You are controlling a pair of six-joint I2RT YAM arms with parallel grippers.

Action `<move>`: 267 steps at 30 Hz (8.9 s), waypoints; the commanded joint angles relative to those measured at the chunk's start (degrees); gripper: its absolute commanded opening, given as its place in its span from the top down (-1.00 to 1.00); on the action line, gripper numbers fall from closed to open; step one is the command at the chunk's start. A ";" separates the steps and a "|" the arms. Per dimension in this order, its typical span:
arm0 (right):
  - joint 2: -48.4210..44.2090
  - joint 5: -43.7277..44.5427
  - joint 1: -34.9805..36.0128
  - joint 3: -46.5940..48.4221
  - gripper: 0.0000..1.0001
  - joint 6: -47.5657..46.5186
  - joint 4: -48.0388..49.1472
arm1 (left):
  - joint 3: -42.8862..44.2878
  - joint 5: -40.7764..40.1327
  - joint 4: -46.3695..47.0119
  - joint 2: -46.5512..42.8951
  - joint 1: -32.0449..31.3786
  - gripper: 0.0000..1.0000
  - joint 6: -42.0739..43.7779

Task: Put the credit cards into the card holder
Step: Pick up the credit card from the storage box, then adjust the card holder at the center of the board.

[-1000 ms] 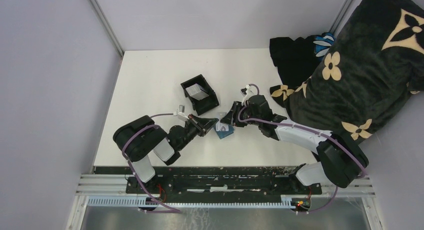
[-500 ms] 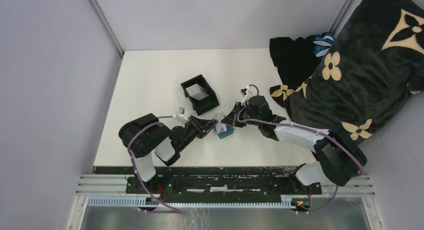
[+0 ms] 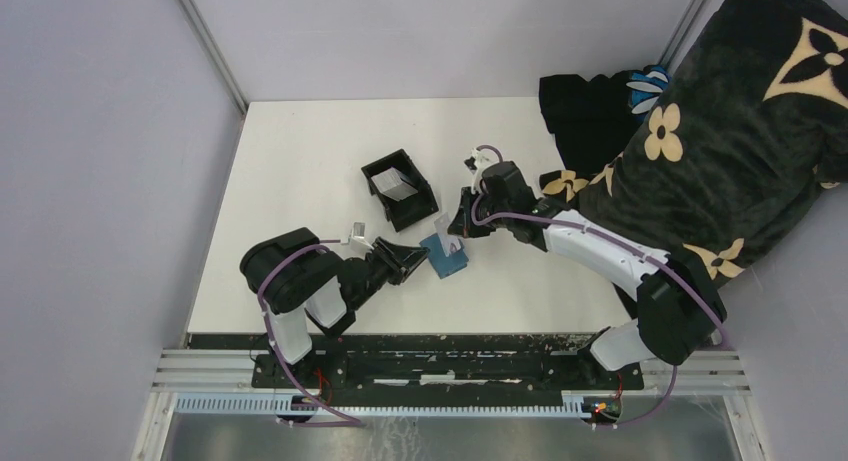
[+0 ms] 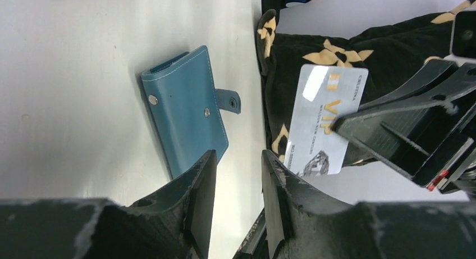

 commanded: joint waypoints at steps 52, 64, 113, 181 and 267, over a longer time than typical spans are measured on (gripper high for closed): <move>15.26 14.48 -0.93 15.56 0.98 -16.85 -16.87 | 13.85 -2.46 -37.71 -4.53 0.32 0.70 13.03; 15.96 12.49 -1.65 14.13 0.98 -16.20 -15.73 | 14.28 -2.18 -37.54 -3.64 0.27 0.71 12.91; 10.70 6.59 -4.26 4.30 0.98 -8.60 -5.79 | 13.39 -1.76 -36.04 -2.13 0.29 0.76 12.20; 5.50 2.98 -4.45 0.07 0.98 -2.82 -0.81 | 11.49 -1.83 -34.18 -1.15 0.21 0.81 10.86; 14.56 16.30 9.91 4.03 0.98 -3.57 -0.63 | 11.52 -12.16 -71.22 -40.95 1.11 0.64 22.91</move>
